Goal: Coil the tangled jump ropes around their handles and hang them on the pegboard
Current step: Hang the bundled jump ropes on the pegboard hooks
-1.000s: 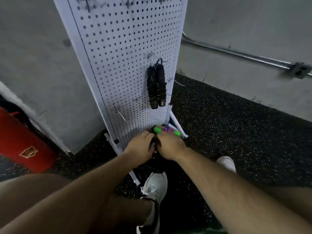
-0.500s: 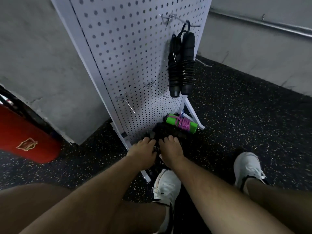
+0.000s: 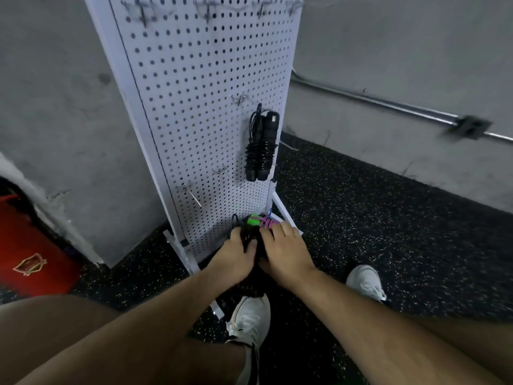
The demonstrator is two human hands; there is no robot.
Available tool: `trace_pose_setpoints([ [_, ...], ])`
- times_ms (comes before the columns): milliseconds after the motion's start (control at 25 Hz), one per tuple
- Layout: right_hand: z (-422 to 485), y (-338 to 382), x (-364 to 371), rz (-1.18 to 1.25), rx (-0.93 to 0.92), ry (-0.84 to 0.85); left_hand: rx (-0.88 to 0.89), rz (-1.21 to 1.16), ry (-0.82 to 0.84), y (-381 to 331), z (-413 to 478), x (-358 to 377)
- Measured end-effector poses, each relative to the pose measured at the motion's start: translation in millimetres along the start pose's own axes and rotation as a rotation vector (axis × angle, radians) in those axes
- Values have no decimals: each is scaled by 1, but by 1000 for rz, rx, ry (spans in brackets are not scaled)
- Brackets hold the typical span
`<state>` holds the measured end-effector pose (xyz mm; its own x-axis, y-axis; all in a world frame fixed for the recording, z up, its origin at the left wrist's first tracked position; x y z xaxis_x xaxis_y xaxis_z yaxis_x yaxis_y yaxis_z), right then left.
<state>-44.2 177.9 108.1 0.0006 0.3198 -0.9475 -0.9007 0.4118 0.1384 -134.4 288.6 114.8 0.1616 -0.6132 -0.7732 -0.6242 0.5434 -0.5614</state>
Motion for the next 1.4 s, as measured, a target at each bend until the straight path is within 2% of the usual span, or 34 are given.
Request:
trace_pose_setpoints([
  [160, -23, 23, -91, 82, -90, -325, -28, -486, -150, -51, -43, -23],
  [240, -33, 39, -130, 99, -114, -426, -22, -667, -200, -75, -69, -40],
  [320, -39, 52, -159, 206, -90, -426, 23, -847, -183, -93, -93, -62],
  [440, -49, 62, -193, 537, -65, -281, 104, -1011, -141, -104, -123, -104],
  [480, -50, 64, -207, 633, -84, -261, 138, -985, -142, -105, -133, -121],
  [560, -42, 67, -234, 769, -57, -356, 213, -905, -159, -103, -149, -153],
  [640, -17, 72, -259, 968, 93, -412, 290, -806, -190, -107, -164, -182],
  [720, 11, 88, -281, 1314, 234, -262, 338, -705, -226, -114, -179, -208],
  [800, 37, 104, -300, 1501, 250, -221, 371, -589, -315, -122, -192, -235],
  [920, 65, 127, -325, 1586, 180, -340, 416, -457, -444, -135, -207, -277],
  [1080, 103, 144, -368, 1639, 107, -411, 493, -380, -549, -162, -213, -333],
  [1400, 168, 147, -445, 1676, -6, -515, 618, -380, -714, -217, -211, -410],
])
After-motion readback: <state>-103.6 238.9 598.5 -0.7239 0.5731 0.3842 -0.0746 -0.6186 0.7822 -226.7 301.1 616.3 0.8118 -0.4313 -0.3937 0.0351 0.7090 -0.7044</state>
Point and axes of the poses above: each hand's wrist, its own z-axis towards the middle knuckle, its own x-axis out of the palm, y = z × x, the point moved 1 cm from there along z, towards the middle knuckle, and after that the axes turned 13 degrees about z, right-handed, at the moved point
